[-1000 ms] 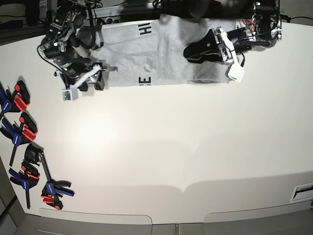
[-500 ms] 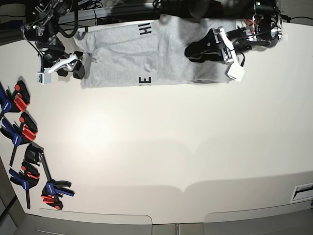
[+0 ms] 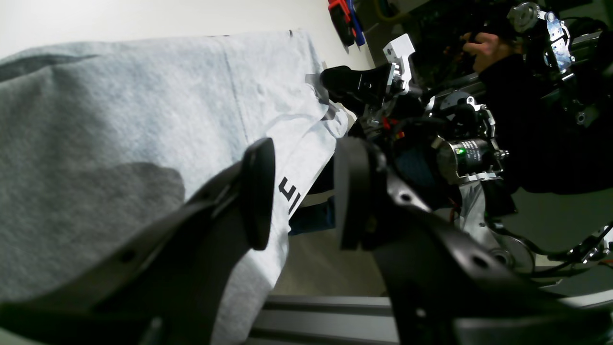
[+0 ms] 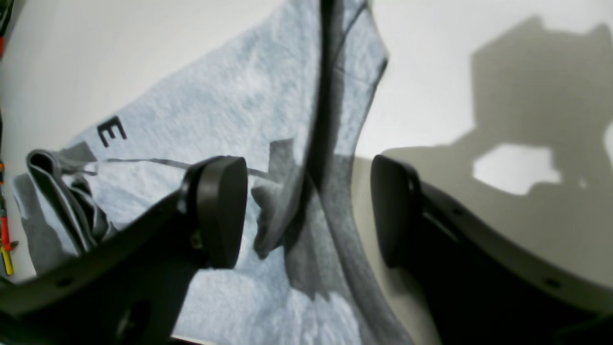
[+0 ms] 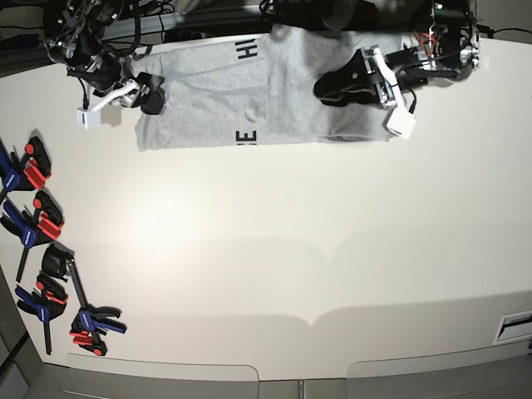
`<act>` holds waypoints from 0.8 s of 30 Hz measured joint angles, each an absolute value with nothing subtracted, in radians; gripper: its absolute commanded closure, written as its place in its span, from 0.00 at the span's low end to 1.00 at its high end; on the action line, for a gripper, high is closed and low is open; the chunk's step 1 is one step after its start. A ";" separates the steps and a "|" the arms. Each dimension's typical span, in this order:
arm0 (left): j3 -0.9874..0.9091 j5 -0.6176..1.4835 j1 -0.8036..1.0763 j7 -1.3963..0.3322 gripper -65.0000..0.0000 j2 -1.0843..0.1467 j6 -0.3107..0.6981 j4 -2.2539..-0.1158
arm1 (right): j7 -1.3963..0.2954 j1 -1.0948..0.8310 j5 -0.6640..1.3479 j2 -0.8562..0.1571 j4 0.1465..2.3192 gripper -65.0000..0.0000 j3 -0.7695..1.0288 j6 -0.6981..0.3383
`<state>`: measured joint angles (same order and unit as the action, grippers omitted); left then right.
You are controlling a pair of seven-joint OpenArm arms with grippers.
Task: Fold the T-shirt properly
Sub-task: 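Hold the hem with the left gripper, adjust the collar end with the right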
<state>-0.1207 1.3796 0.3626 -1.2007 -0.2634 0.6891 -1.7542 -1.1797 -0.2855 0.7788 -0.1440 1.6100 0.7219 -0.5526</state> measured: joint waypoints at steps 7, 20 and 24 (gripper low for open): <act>-0.121 1.380 0.363 -1.201 0.70 -0.263 0.689 -1.754 | -1.180 -0.286 0.825 -0.094 1.610 0.41 0.719 -0.553; -0.121 1.380 0.362 -1.200 0.70 -0.263 0.689 -1.754 | -1.165 -0.286 0.818 -0.083 1.612 0.41 0.745 -0.554; -0.121 1.380 0.362 -1.201 0.70 -0.263 0.689 -1.754 | -1.149 -0.286 0.816 -0.083 1.646 0.41 0.782 -0.556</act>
<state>-0.1207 1.3796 0.3622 -1.2007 -0.2634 0.6891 -1.7542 -1.1492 -0.2855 0.8158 -0.0834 1.6463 0.7822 -0.5556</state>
